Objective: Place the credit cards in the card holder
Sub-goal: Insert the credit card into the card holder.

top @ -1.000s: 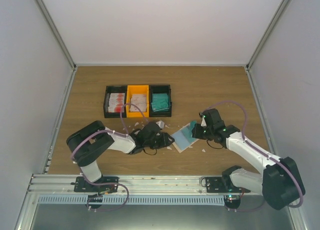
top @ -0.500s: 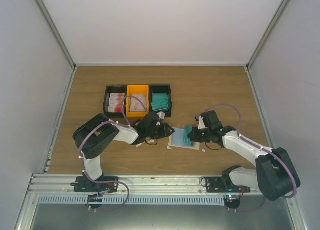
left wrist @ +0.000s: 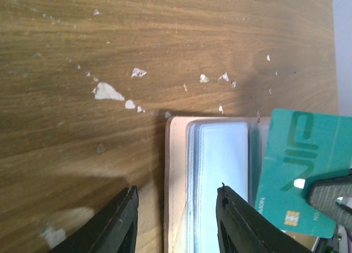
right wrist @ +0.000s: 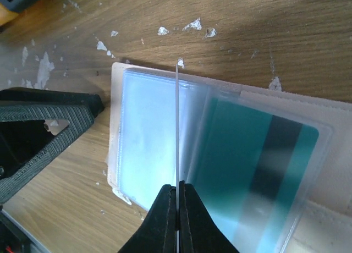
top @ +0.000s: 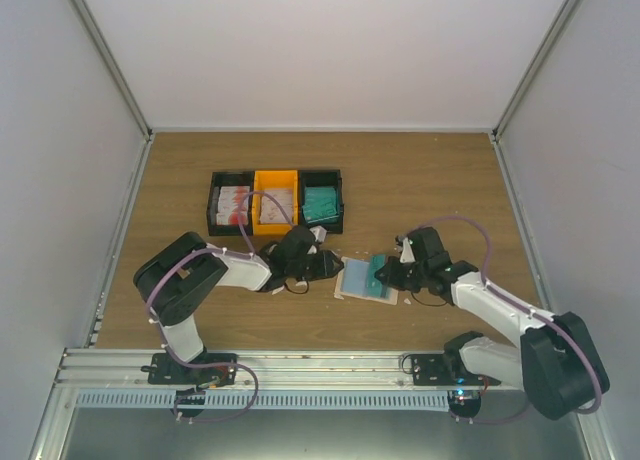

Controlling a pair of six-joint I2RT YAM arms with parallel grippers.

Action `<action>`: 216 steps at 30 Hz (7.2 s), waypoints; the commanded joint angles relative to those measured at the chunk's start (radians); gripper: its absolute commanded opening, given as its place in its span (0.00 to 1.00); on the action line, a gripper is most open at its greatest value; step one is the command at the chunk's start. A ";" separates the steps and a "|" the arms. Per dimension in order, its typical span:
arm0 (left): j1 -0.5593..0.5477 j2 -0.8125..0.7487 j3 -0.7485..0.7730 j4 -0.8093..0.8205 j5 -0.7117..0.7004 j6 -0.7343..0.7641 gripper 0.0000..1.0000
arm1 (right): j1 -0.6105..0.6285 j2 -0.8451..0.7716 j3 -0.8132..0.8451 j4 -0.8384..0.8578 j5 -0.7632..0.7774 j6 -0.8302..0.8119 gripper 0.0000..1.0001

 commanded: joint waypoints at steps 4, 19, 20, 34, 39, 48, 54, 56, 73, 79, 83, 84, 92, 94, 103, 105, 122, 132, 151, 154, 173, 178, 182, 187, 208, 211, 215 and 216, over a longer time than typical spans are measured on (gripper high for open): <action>-0.030 -0.056 -0.038 -0.100 -0.013 0.062 0.43 | -0.008 -0.082 -0.060 0.001 -0.033 0.106 0.00; -0.057 -0.035 -0.051 -0.140 -0.025 0.047 0.27 | -0.008 -0.003 -0.158 0.204 -0.158 0.219 0.00; -0.058 -0.033 -0.050 -0.140 -0.024 0.048 0.27 | -0.008 -0.002 -0.159 0.206 -0.152 0.222 0.00; -0.062 -0.021 -0.057 -0.164 -0.053 0.055 0.20 | -0.008 0.072 -0.167 0.278 -0.124 0.194 0.00; -0.062 -0.023 -0.056 -0.166 -0.052 0.056 0.19 | -0.008 0.066 -0.193 0.278 -0.089 0.204 0.00; -0.064 -0.020 -0.061 -0.159 -0.050 0.050 0.16 | -0.008 0.062 -0.234 0.334 -0.098 0.287 0.00; -0.066 -0.020 -0.065 -0.152 -0.047 0.043 0.13 | -0.008 0.091 -0.245 0.393 -0.111 0.337 0.01; -0.068 -0.027 -0.076 -0.139 -0.047 0.038 0.12 | -0.008 0.097 -0.246 0.399 -0.110 0.340 0.01; -0.079 -0.016 -0.065 -0.114 -0.005 0.035 0.09 | -0.008 0.200 -0.242 0.474 -0.202 0.228 0.06; -0.079 -0.017 -0.065 -0.110 -0.007 0.034 0.09 | -0.008 0.092 -0.218 0.367 -0.105 0.217 0.14; -0.079 -0.018 -0.064 -0.099 0.004 0.042 0.10 | -0.008 -0.001 -0.193 0.233 -0.033 0.190 0.28; -0.079 -0.016 -0.062 -0.093 0.010 0.044 0.10 | -0.008 -0.006 -0.190 0.214 -0.029 0.184 0.31; -0.079 -0.001 -0.050 -0.079 0.040 0.055 0.11 | 0.001 -0.014 -0.160 0.110 0.022 0.160 0.39; -0.079 0.003 -0.048 -0.075 0.045 0.056 0.11 | 0.007 -0.018 -0.146 0.077 0.050 0.151 0.42; -0.079 0.025 -0.039 -0.043 0.098 0.072 0.11 | 0.080 0.052 -0.086 0.090 0.070 0.143 0.42; -0.079 0.025 -0.037 -0.036 0.106 0.072 0.10 | 0.084 0.064 -0.090 0.127 0.040 0.149 0.37; -0.080 0.026 -0.038 -0.038 0.109 0.076 0.10 | 0.088 -0.017 -0.028 -0.090 0.179 0.149 0.57; -0.079 0.021 -0.026 -0.054 0.104 0.082 0.11 | 0.105 -0.061 0.049 -0.228 0.317 0.152 0.66; -0.079 0.056 0.024 -0.067 0.144 0.098 0.11 | 0.125 0.015 0.059 -0.190 0.315 0.097 0.42; -0.081 0.068 0.036 -0.080 0.149 0.105 0.11 | 0.127 0.031 0.045 -0.149 0.277 0.091 0.41; -0.084 0.124 0.074 -0.135 0.149 0.131 0.11 | 0.127 0.076 -0.005 0.090 0.115 0.118 0.42; -0.084 0.093 0.083 -0.176 0.082 0.140 0.10 | 0.127 0.063 0.018 0.002 0.219 0.081 0.43; -0.084 0.028 0.062 -0.166 0.049 0.155 0.12 | 0.127 -0.001 0.066 -0.135 0.353 0.054 0.43; -0.084 -0.052 0.029 -0.110 0.044 0.169 0.18 | 0.127 -0.041 0.109 -0.312 0.506 0.050 0.43; -0.078 -0.232 -0.092 -0.052 -0.048 0.118 0.46 | 0.130 0.067 0.025 -0.161 0.328 0.135 0.46; -0.076 -0.226 -0.092 -0.046 -0.036 0.116 0.46 | 0.133 0.072 0.032 -0.147 0.305 0.131 0.42; -0.073 -0.226 -0.091 -0.045 -0.035 0.115 0.44 | 0.134 0.071 0.040 -0.152 0.311 0.134 0.36; -0.072 -0.228 -0.092 -0.045 -0.036 0.115 0.43 | 0.134 0.069 0.042 -0.162 0.321 0.134 0.35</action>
